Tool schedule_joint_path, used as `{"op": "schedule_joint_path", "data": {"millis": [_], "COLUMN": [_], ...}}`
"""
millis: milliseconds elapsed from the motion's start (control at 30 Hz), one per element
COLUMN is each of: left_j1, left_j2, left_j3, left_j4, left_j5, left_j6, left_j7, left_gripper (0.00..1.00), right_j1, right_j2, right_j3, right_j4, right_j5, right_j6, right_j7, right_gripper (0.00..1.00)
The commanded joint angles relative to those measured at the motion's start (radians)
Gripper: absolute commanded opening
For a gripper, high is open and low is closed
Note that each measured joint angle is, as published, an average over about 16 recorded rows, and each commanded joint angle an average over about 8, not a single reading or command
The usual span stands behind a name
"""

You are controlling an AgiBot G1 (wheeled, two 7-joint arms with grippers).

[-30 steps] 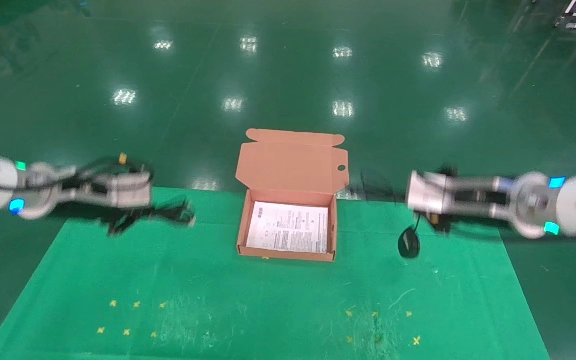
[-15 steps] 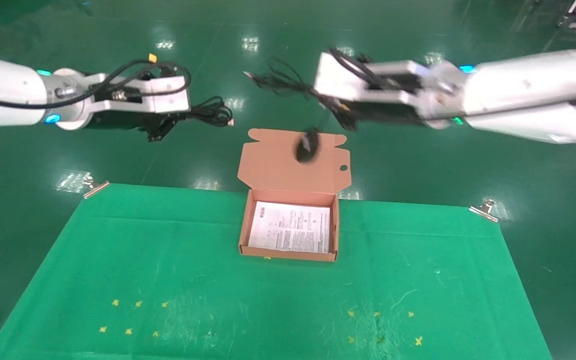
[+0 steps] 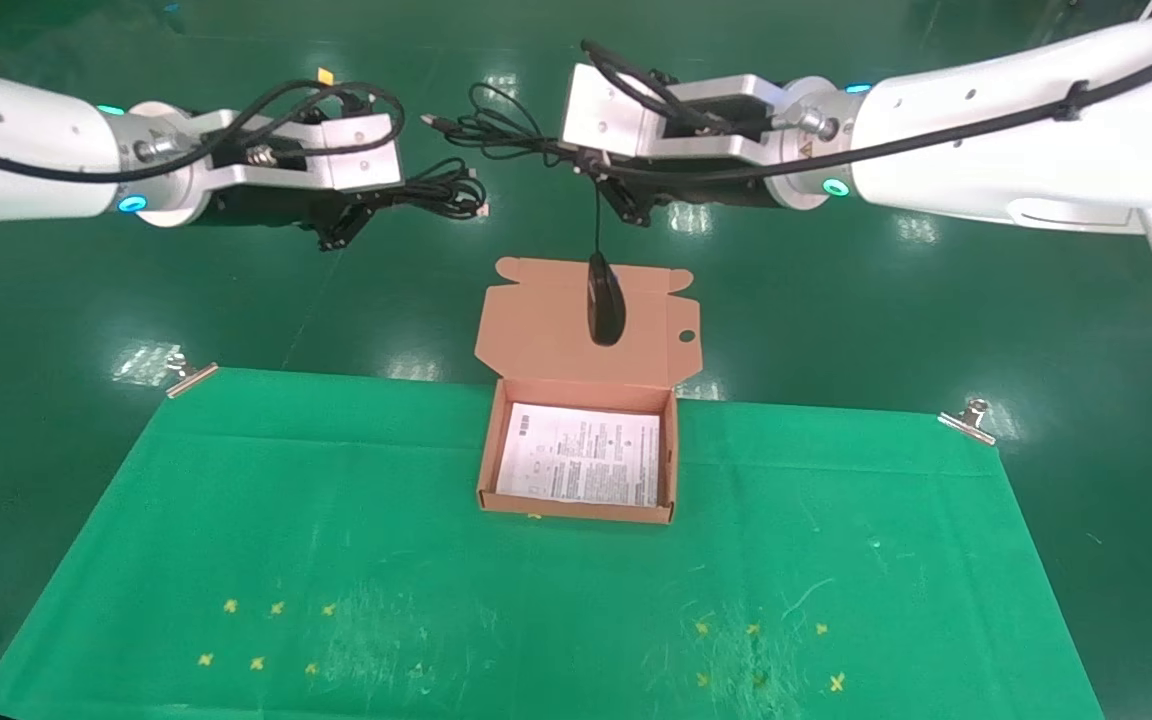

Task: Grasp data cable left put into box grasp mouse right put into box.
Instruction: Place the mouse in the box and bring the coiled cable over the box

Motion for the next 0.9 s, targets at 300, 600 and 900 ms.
{"op": "schedule_joint_path", "data": {"millis": [300,600,900], "left_j1": [0.037,0.072,0.088], "left_j2": [-0.036,-0.075,-0.101], "left_j3": [0.026,0.054,0.083], "left_j4": [-0.048,-0.101,-0.126], "left_j5": [0.042,0.113,0.212], "left_j6": [0.036,0.075,0.115], "left_j7": [-0.038,-0.126,-0.234], "left_gripper": [0.00,0.00,0.00], "right_j1": [-0.046,-0.085,-0.131], "right_j2": [-0.023,-0.071,-0.092], "right_j3": [-0.010,-0.033,-0.076], "right_j4": [-0.038,-0.138,-0.200], "right_j5": [0.010,0.020,0.087], "right_j6": [0.007,0.032,0.049], "right_j7": [-0.020,-0.067,-0.104], "right_gripper": [0.00,0.00,0.00]}}
